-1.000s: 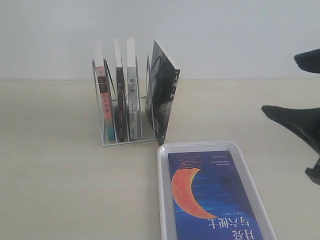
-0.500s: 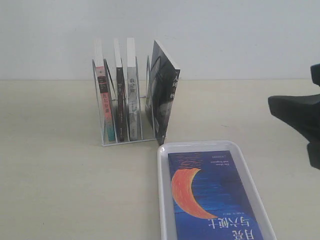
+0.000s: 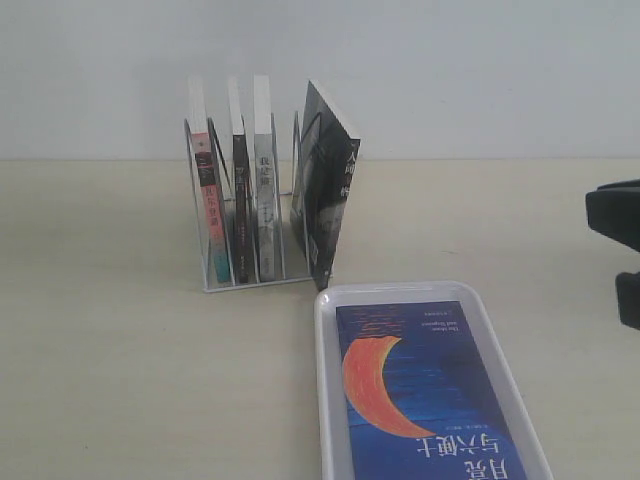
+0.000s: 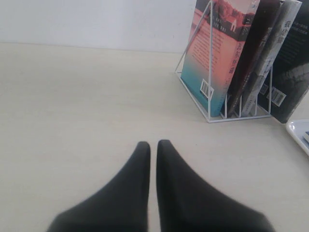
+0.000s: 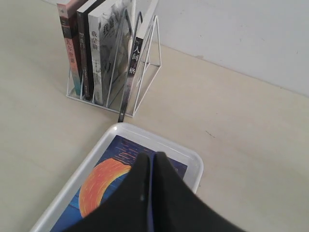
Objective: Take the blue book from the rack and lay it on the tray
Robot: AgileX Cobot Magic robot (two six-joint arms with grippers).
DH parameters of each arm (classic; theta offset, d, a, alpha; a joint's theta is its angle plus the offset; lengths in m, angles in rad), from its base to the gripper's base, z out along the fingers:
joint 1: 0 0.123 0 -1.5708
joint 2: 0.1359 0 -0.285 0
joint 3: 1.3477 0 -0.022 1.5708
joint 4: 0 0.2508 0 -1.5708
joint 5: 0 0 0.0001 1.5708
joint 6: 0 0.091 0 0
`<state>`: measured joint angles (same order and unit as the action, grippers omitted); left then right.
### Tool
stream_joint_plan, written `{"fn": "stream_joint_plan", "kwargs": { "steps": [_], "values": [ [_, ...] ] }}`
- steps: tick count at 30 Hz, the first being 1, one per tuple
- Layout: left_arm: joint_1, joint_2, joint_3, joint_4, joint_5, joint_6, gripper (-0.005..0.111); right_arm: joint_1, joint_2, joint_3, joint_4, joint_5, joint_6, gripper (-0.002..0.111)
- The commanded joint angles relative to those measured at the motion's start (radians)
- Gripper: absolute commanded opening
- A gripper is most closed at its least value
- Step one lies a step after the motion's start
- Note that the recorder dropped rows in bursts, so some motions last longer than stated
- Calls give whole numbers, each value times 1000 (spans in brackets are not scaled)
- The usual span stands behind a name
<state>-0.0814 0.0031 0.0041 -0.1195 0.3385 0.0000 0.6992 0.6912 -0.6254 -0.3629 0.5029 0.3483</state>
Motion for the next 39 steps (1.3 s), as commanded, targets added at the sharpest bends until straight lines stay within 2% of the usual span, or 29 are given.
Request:
{"fn": "stream_joint_plan", "kwargs": {
  "steps": [1,20,24,30,35,39],
  "values": [
    [1,-3,-4,4,-4,-6,4,-2,-6,-5,-5,1,5,1],
    [1,-3,-4,4,-4,-6,4,12,-6,-5,-8,1,7,1],
    [1,-3,-4,4,-4,-6,4,-13,-31,-5,0,1,75,1],
    [1,-3,-4,4,-4,-6,4,-155,-135,75,124,-42,166,1],
    [1,-3,-4,4,-4,-6,4,-337,-330,286,249,-208,166,1],
    [1,-3,-4,4,-4,-6,4,-445,-482,402,265,-251,166,1]
  ]
}}
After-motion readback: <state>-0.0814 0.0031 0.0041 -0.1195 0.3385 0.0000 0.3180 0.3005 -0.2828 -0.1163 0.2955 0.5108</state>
